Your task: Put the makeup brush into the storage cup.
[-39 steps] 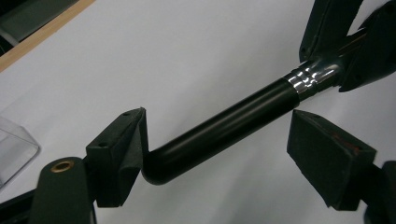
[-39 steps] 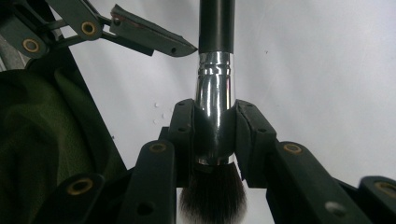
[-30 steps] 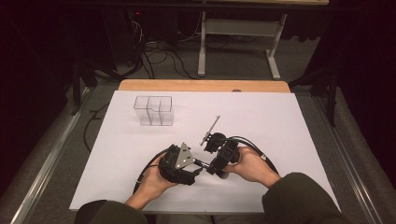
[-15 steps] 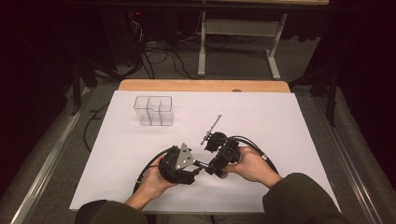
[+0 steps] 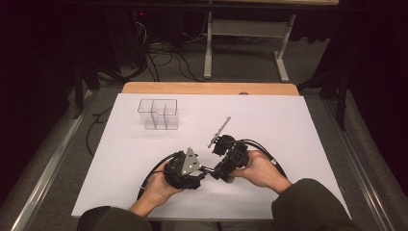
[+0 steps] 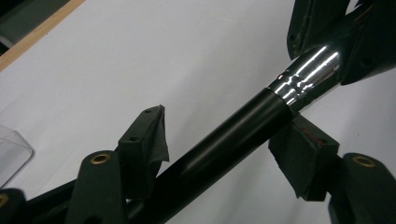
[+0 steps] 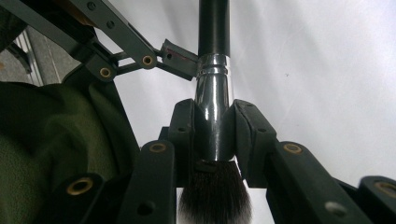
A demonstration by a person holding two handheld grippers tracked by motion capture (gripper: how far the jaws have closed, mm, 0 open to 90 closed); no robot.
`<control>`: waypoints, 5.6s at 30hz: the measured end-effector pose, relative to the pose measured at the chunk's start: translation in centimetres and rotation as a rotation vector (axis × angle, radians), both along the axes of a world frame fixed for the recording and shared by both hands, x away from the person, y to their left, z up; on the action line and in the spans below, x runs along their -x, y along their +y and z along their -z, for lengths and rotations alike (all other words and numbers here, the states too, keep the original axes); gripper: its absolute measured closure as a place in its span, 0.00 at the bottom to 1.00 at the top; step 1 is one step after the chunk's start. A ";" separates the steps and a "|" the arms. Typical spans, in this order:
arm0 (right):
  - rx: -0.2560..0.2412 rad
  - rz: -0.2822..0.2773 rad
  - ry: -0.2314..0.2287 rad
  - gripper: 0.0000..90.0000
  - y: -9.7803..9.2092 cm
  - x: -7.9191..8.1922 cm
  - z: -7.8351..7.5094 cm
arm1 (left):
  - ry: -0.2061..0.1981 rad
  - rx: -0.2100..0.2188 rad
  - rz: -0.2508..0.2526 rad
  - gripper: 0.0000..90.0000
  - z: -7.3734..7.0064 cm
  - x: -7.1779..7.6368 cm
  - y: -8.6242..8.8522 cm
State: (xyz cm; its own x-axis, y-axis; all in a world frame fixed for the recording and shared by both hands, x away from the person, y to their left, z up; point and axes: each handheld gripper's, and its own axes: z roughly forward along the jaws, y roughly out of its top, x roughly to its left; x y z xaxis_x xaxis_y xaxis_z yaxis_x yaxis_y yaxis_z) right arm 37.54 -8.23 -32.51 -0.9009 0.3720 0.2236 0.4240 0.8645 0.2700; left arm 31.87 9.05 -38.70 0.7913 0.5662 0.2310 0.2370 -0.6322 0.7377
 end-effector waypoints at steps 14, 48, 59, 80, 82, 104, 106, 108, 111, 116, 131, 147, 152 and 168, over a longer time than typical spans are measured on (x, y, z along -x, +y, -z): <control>-0.034 0.001 -0.006 0.80 -0.4 -0.1 -0.4 | -0.011 -0.011 0.022 0.51 -0.2 0.2 -0.1; -0.167 0.038 -0.051 0.59 0.0 -1.4 -2.8 | -0.025 -0.043 0.115 0.82 -1.0 0.9 -0.2; -0.279 0.097 -0.205 0.39 -1.0 -1.4 -4.0 | 0.038 -0.003 0.101 0.82 -1.0 0.3 0.4; -0.469 0.187 -0.388 0.39 -5.9 0.9 -4.7 | 0.129 0.153 -0.008 0.82 -1.4 -1.2 2.9; -0.465 0.194 -0.388 0.42 -6.2 1.1 -4.3 | 0.128 0.160 -0.014 0.82 -1.4 -1.3 3.0; -0.456 0.279 -0.439 0.41 -10.0 2.0 0.8 | 0.144 0.258 -0.036 0.82 -1.9 -1.5 4.3; -0.461 0.299 -0.445 0.41 -10.6 2.1 1.3 | 0.142 0.266 -0.041 0.82 -2.0 -1.5 4.4; -0.466 0.312 -0.454 0.40 -11.1 2.2 1.9 | 0.140 0.273 -0.042 0.82 -2.0 -1.5 4.5; -0.462 0.331 -0.461 0.39 -11.7 2.2 2.6 | 0.137 0.285 -0.049 0.82 -2.1 -1.5 4.6; -0.460 0.356 -0.464 0.39 -12.4 2.3 3.8 | 0.137 0.298 -0.053 0.82 -2.2 -1.5 4.8; -0.448 0.461 -0.499 0.39 -14.1 1.7 6.5 | 0.113 0.336 -0.075 0.82 -2.7 -1.3 5.4; -0.498 0.562 -0.532 0.35 -16.7 2.8 6.8 | 0.087 0.417 -0.149 0.82 -3.8 -1.6 7.5; -0.495 0.548 -0.543 0.32 -17.1 3.2 7.1 | 0.075 0.433 -0.174 0.82 -4.1 -1.8 8.3; -0.536 0.585 -0.548 0.31 -18.7 4.0 7.6 | 0.032 0.475 -0.247 0.82 -5.6 -3.2 10.4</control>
